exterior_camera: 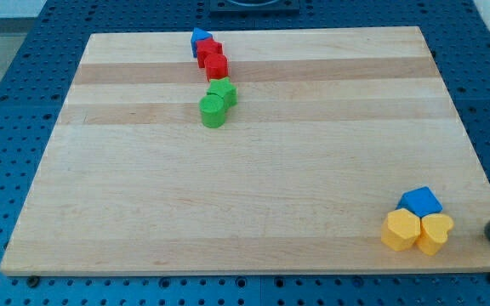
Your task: Push the yellow hexagon to the bottom left corner of the board
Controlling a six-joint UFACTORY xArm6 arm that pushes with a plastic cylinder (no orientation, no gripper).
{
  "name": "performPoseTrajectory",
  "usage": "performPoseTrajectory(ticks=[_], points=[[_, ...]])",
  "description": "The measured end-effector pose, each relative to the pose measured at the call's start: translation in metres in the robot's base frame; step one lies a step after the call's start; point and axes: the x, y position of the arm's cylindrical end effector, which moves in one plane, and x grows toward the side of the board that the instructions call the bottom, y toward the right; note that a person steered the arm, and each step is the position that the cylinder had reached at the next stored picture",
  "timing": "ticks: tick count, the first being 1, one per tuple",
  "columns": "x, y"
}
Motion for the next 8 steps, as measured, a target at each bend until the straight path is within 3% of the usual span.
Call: performPoseTrajectory(ticks=[1,5,8], points=[[-0.004,-0.028],[0.002,-0.030],[0.002,-0.083]])
